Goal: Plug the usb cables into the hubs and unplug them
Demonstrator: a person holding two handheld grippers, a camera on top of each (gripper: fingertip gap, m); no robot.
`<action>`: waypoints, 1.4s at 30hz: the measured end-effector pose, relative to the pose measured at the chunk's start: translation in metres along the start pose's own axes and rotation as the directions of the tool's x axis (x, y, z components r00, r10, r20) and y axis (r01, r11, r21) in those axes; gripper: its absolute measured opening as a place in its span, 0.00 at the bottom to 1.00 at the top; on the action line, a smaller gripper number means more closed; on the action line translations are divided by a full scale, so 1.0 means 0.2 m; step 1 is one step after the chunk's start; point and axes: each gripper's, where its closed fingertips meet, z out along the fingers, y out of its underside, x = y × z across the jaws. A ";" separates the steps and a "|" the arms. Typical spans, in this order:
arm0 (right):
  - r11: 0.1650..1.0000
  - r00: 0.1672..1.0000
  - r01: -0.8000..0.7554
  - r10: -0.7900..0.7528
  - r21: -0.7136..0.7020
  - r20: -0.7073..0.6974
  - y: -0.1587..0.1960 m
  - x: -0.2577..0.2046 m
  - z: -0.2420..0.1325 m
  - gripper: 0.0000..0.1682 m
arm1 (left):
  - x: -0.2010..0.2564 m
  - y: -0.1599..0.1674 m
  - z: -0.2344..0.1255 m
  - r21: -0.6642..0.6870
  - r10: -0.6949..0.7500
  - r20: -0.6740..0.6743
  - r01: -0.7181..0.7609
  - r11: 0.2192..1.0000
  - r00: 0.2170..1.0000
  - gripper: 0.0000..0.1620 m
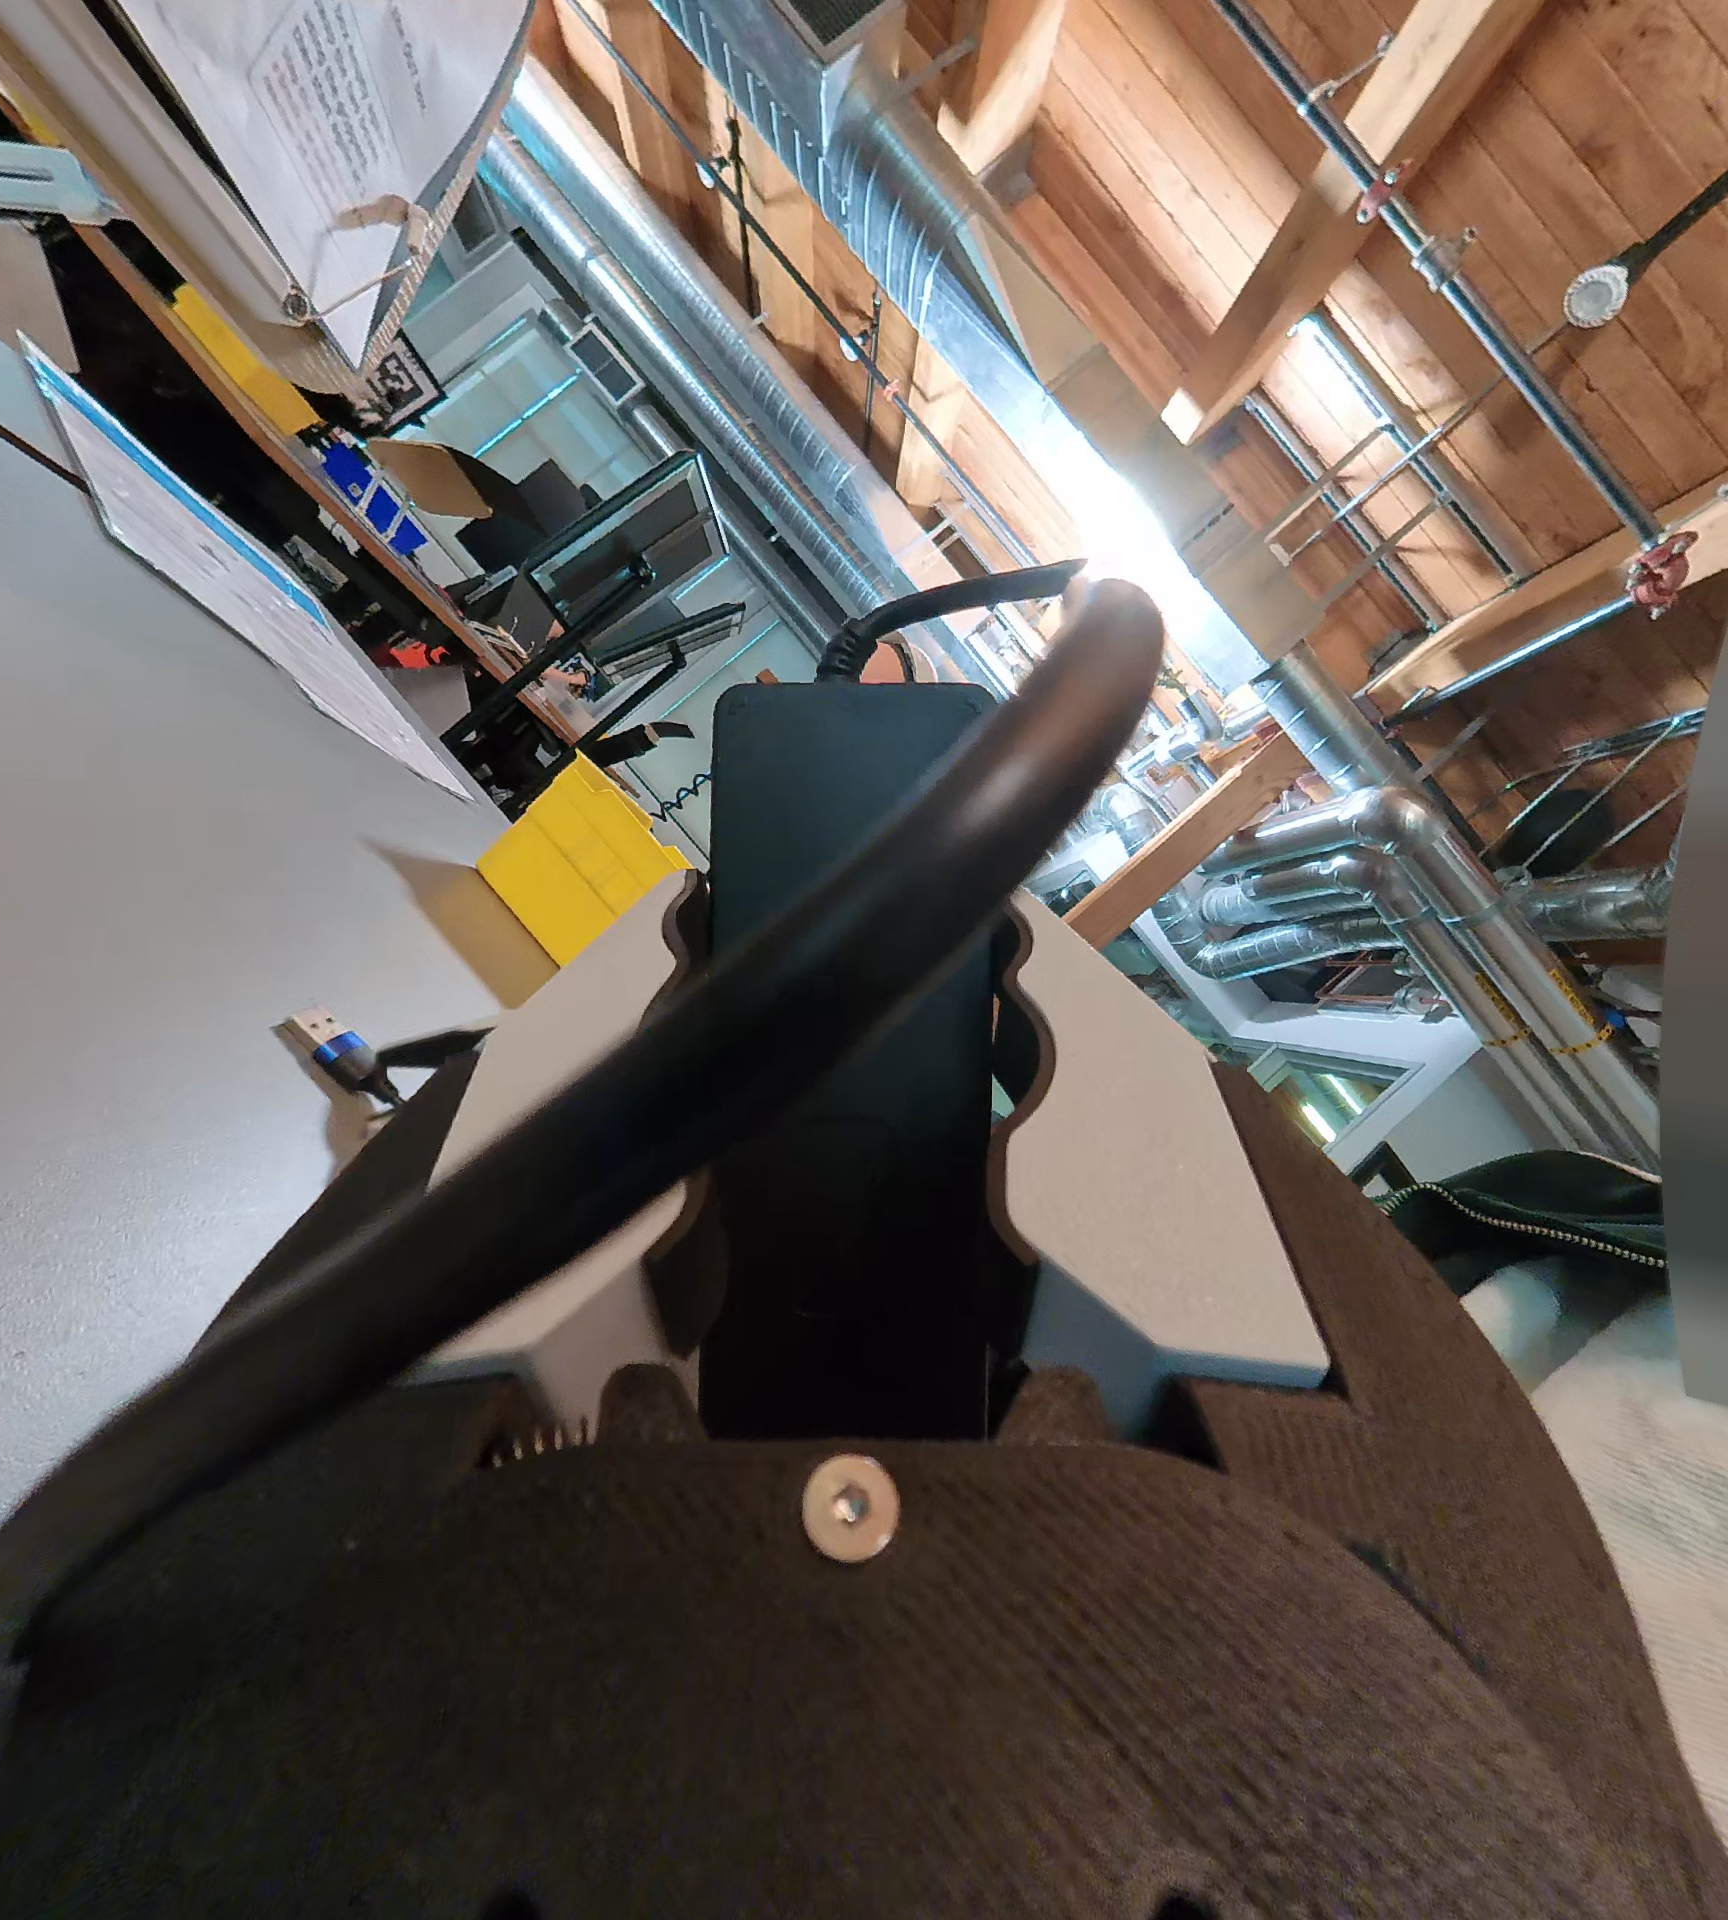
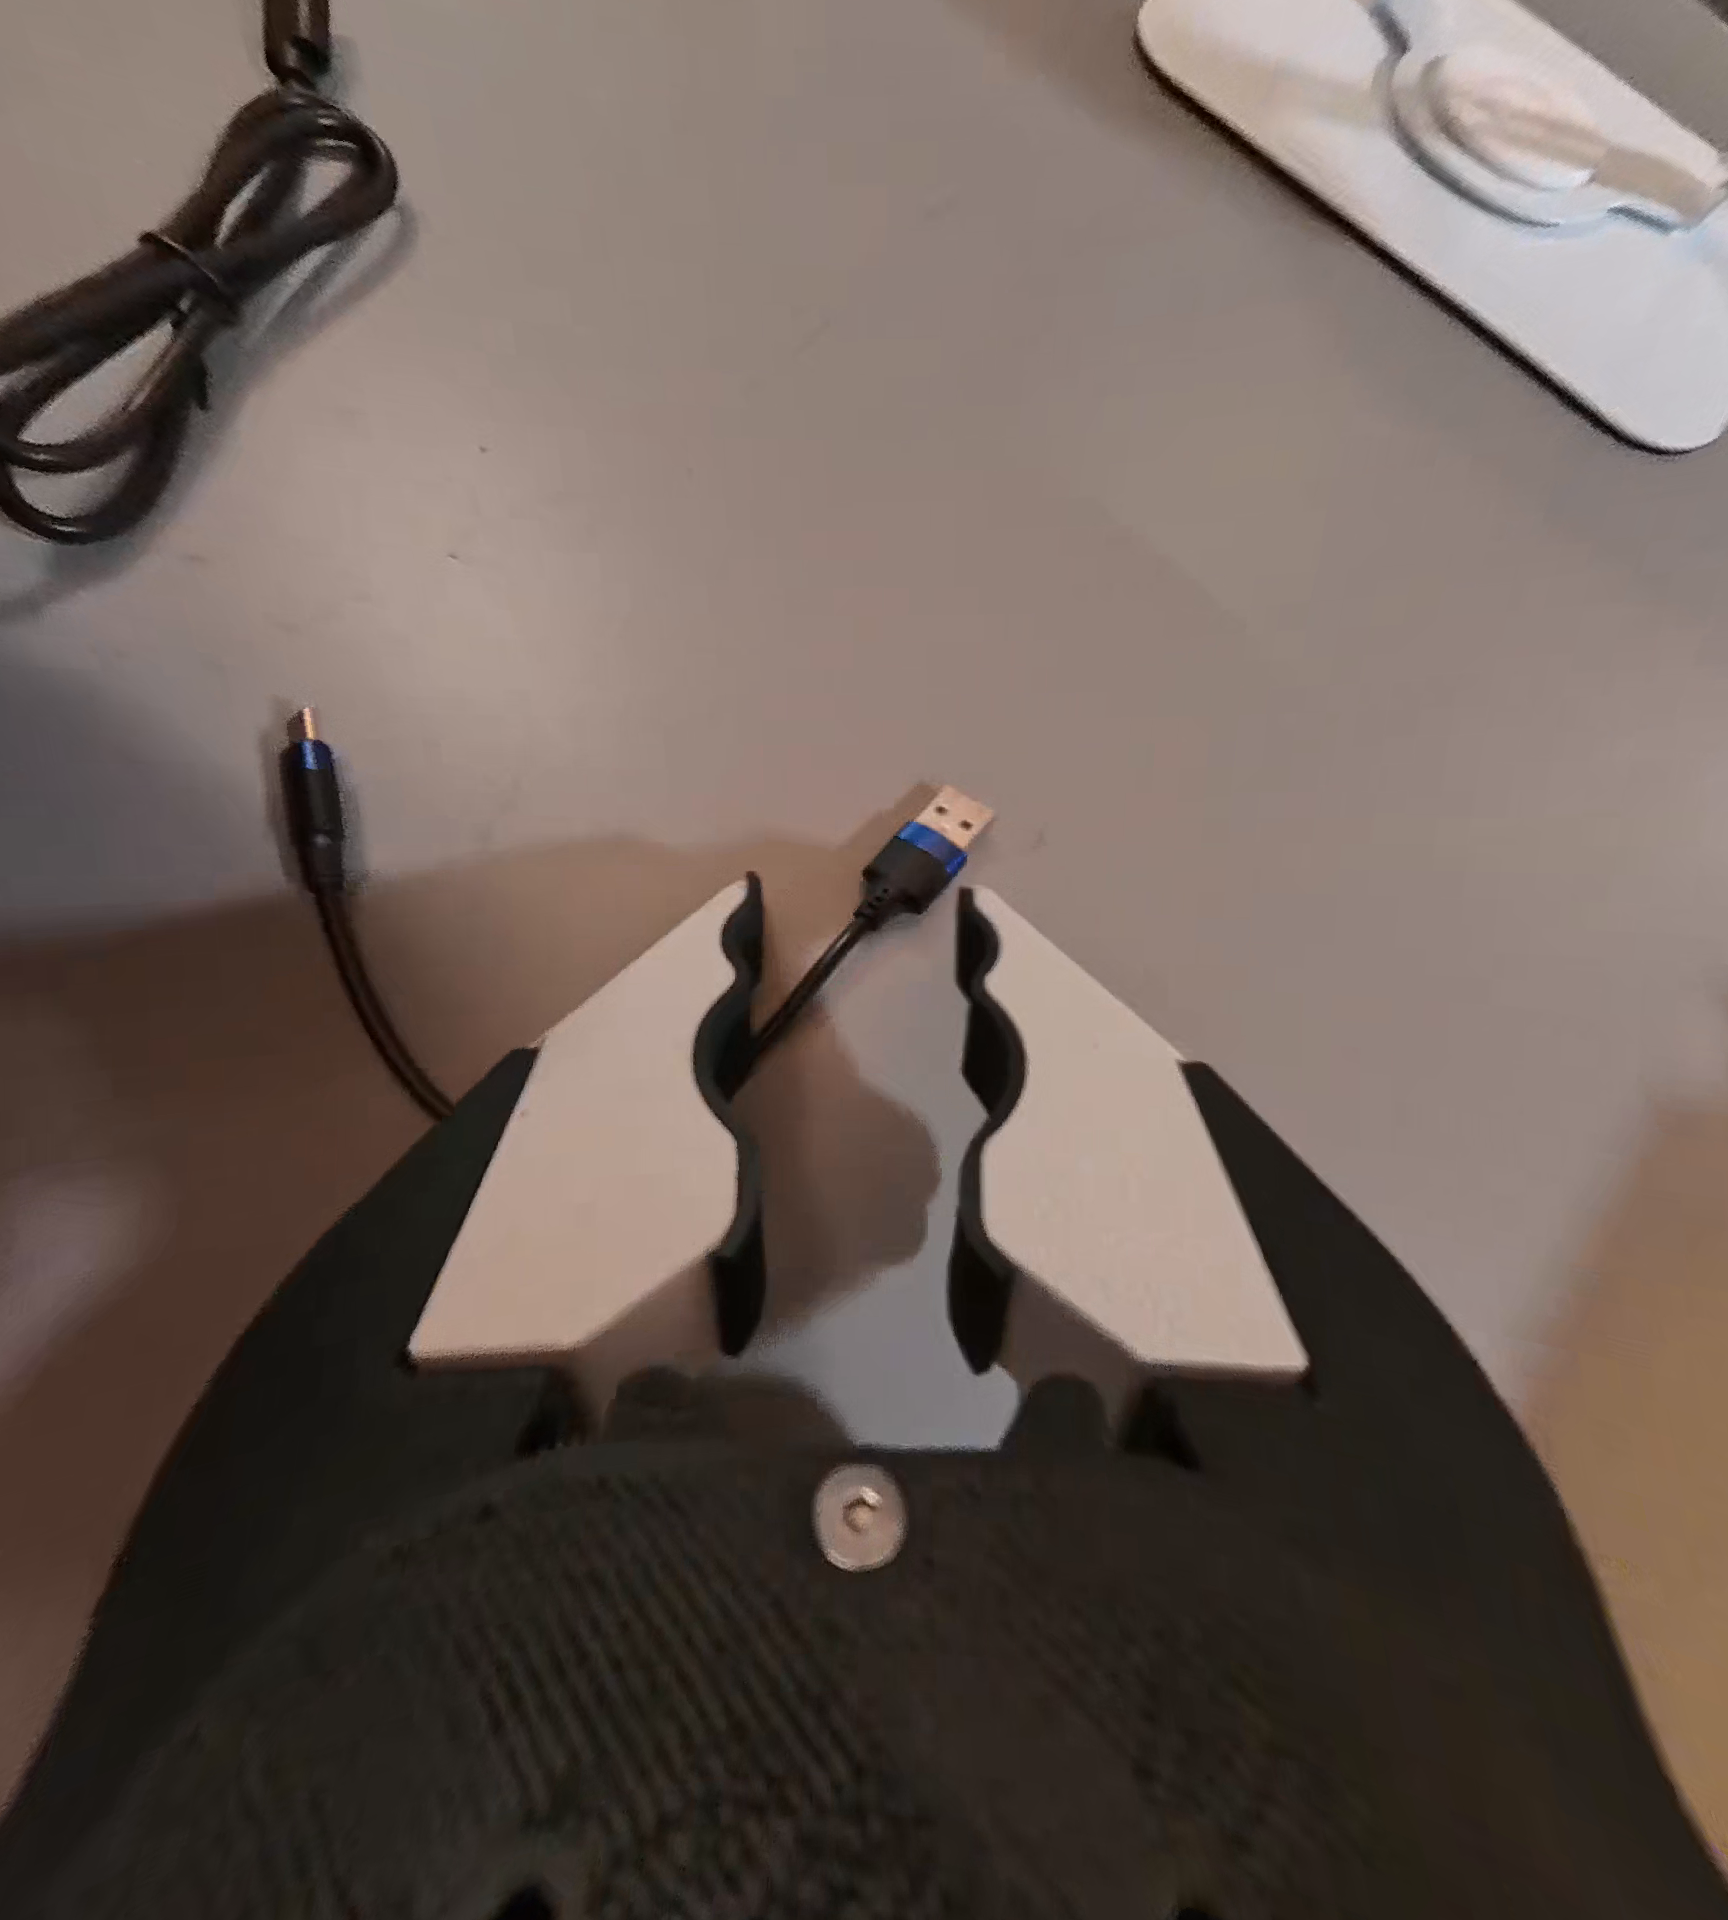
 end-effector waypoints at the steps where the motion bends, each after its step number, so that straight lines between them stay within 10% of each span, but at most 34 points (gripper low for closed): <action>1: 1.000 1.000 -0.007 0.007 -0.007 0.007 0.00 0.00 0.01 0.15 | 0.00 0.00 0.00 0.001 -0.001 -0.001 0.001 1.000 1.000 0.31; 14: 0.961 0.932 -0.166 0.079 0.223 0.354 -0.20 -0.03 -0.19 0.03 | 0.00 -0.01 -0.01 0.010 0.007 0.011 -0.007 1.000 1.000 0.31; 20: 0.849 0.740 -0.391 0.061 0.355 0.670 -0.38 -0.11 -0.47 0.03 | 0.01 0.03 0.00 -0.040 -0.028 -0.028 0.027 0.999 0.999 0.32; 27: 0.864 0.449 -0.469 0.055 0.183 0.892 -0.35 -0.28 -0.57 0.03 | 0.01 0.07 0.01 -0.150 0.006 -0.023 -0.010 0.989 1.000 0.32; 42: 0.832 0.242 -0.547 0.267 -0.096 0.933 -0.28 -0.29 -0.50 0.03 | -0.04 0.28 0.00 -0.413 0.197 0.023 -0.170 0.895 0.980 0.33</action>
